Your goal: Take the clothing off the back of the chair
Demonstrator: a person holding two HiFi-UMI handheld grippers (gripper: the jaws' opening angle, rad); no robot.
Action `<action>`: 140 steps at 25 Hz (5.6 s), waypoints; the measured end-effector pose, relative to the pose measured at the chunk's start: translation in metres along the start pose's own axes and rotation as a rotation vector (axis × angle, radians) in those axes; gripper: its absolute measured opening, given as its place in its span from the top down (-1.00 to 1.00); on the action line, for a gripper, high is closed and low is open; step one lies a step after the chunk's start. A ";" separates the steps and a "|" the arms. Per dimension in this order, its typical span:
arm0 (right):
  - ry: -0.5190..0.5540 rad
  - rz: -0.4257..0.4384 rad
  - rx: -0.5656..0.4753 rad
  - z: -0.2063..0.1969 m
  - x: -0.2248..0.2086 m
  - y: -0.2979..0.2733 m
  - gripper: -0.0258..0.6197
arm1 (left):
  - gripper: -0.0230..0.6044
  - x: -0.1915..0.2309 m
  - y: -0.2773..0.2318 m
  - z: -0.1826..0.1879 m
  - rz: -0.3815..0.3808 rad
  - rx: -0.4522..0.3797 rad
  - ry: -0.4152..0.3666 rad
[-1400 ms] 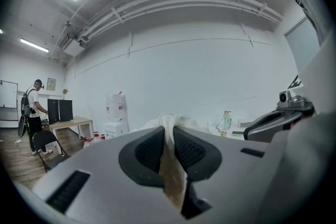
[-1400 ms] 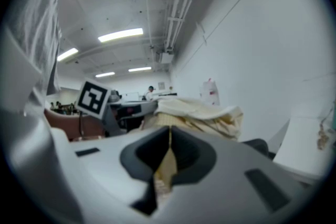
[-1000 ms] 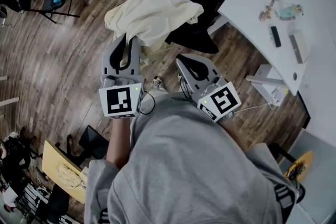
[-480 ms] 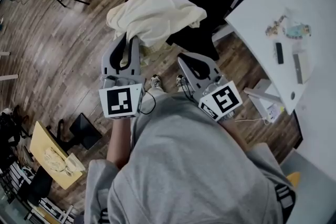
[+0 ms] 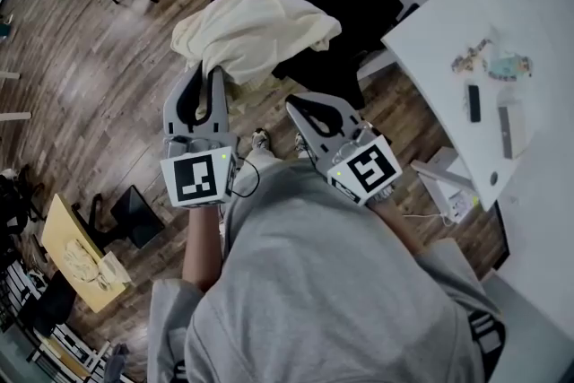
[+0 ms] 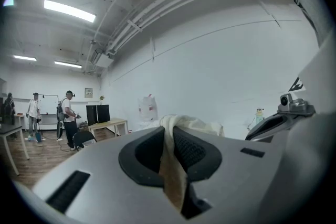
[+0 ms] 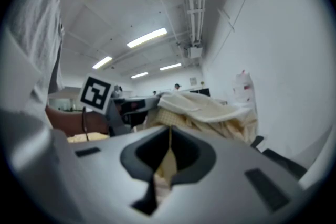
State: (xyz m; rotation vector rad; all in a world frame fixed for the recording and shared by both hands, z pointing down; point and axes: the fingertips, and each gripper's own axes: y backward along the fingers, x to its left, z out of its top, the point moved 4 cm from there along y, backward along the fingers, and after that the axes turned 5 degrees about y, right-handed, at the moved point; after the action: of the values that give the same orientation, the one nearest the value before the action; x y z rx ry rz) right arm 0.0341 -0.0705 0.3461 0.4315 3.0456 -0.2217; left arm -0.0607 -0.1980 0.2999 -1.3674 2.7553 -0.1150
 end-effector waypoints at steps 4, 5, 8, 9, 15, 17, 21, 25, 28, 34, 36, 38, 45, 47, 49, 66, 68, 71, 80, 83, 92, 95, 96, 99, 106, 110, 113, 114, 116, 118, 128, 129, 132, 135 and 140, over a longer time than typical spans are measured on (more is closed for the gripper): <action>-0.005 0.042 0.004 -0.002 -0.004 0.004 0.81 | 0.70 -0.006 0.000 0.000 0.027 -0.016 0.002; -0.005 0.051 0.006 -0.003 -0.004 0.005 0.81 | 0.70 -0.008 0.000 0.000 0.034 -0.016 0.002; -0.004 0.074 0.007 -0.004 -0.008 0.009 0.81 | 0.70 -0.015 0.002 0.000 0.056 -0.016 0.001; -0.003 0.081 0.007 -0.004 -0.009 0.010 0.81 | 0.70 -0.017 0.002 0.000 0.063 -0.016 0.001; -0.001 0.123 0.012 -0.008 -0.011 0.013 0.81 | 0.70 -0.022 0.008 -0.003 0.101 -0.011 0.004; 0.006 0.136 0.015 -0.008 -0.009 0.012 0.81 | 0.70 -0.021 0.012 -0.004 0.112 -0.010 0.003; 0.011 0.161 0.025 -0.011 -0.005 0.012 0.81 | 0.70 -0.022 0.019 -0.005 0.128 -0.010 0.002; 0.009 0.175 0.029 -0.012 -0.005 0.014 0.81 | 0.70 -0.024 0.021 -0.004 0.139 -0.012 0.003; 0.007 0.183 0.031 -0.012 -0.005 0.015 0.81 | 0.70 -0.024 0.024 -0.002 0.149 -0.013 0.002; 0.016 0.216 0.034 -0.014 0.000 0.016 0.81 | 0.70 -0.024 0.032 0.001 0.179 -0.023 0.000; 0.015 0.226 0.036 -0.015 0.000 0.017 0.81 | 0.70 -0.025 0.034 0.001 0.190 -0.026 0.001; 0.014 0.234 0.039 -0.016 -0.002 0.018 0.81 | 0.70 -0.026 0.035 0.001 0.198 -0.026 0.000; 0.014 0.266 0.041 -0.018 -0.007 0.018 0.81 | 0.70 -0.028 0.040 0.001 0.240 -0.030 0.003; 0.017 0.276 0.041 -0.020 -0.006 0.018 0.81 | 0.70 -0.027 0.044 0.000 0.254 -0.034 0.003; 0.022 0.286 0.040 -0.021 -0.001 0.020 0.81 | 0.70 -0.027 0.052 0.001 0.268 -0.038 0.001; 0.045 0.349 0.047 -0.022 0.013 0.018 0.81 | 0.70 -0.020 0.085 0.005 0.357 -0.081 0.001; 0.051 0.359 0.047 -0.022 0.013 0.017 0.81 | 0.70 -0.019 0.088 0.005 0.369 -0.085 0.000; 0.048 0.363 0.044 -0.022 0.014 0.016 0.81 | 0.70 -0.018 0.090 0.004 0.378 -0.084 0.001; 0.040 0.372 0.060 -0.024 0.014 0.012 0.81 | 0.70 -0.013 0.092 0.002 0.394 -0.083 -0.003; 0.037 0.371 0.061 -0.025 0.014 0.012 0.81 | 0.70 -0.011 0.096 0.002 0.406 -0.086 0.001; 0.040 0.390 0.065 -0.027 0.012 0.013 0.81 | 0.70 -0.009 0.104 0.001 0.450 -0.088 0.003; 0.041 0.401 0.068 -0.028 0.016 0.013 0.81 | 0.70 -0.008 0.110 0.000 0.466 -0.089 0.004; 0.041 0.404 0.070 -0.029 0.017 0.014 0.81 | 0.70 -0.008 0.113 0.000 0.471 -0.090 0.004; 0.044 0.414 0.073 -0.030 0.020 0.015 0.81 | 0.70 -0.007 0.120 -0.003 0.489 -0.083 0.000; 0.040 0.443 0.081 -0.031 0.026 0.012 0.81 | 0.70 0.001 0.145 -0.015 0.562 -0.047 0.010; 0.039 0.472 0.085 -0.032 0.033 0.008 0.81 | 0.70 0.004 0.164 -0.026 0.603 -0.024 0.020; 0.048 0.499 0.089 -0.033 0.038 0.004 0.81 | 0.70 0.003 0.174 -0.033 0.633 -0.007 0.026; 0.056 0.508 0.093 -0.033 0.039 0.002 0.81 | 0.70 0.004 0.177 -0.034 0.641 -0.002 0.027; 0.062 0.523 0.100 -0.034 0.042 -0.001 0.81 | 0.70 0.004 0.183 -0.039 0.656 0.009 0.029; 0.062 0.533 0.103 -0.034 0.045 -0.005 0.81 | 0.70 0.005 0.188 -0.044 0.668 0.019 0.035; 0.064 0.571 0.121 -0.034 0.057 -0.021 0.81 | 0.70 -0.003 0.214 -0.064 0.711 0.041 0.079; 0.066 0.573 0.120 -0.033 0.059 -0.022 0.81 | 0.70 -0.003 0.216 -0.066 0.714 0.043 0.087; 0.072 0.578 0.117 -0.033 0.061 -0.023 0.81 | 0.70 -0.005 0.220 -0.073 0.725 0.067 0.108; 0.077 0.582 0.115 -0.031 0.064 -0.022 0.81 | 0.70 -0.011 0.221 -0.080 0.691 0.061 0.102; 0.082 0.574 0.119 -0.032 0.063 -0.020 0.81 | 0.70 -0.016 0.218 -0.093 0.681 0.098 0.113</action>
State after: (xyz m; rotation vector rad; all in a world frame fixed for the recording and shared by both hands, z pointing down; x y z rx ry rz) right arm -0.0327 -0.0673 0.3754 1.3118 2.8333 -0.3538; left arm -0.2319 -0.0501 0.3721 -0.3585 3.0789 -0.2868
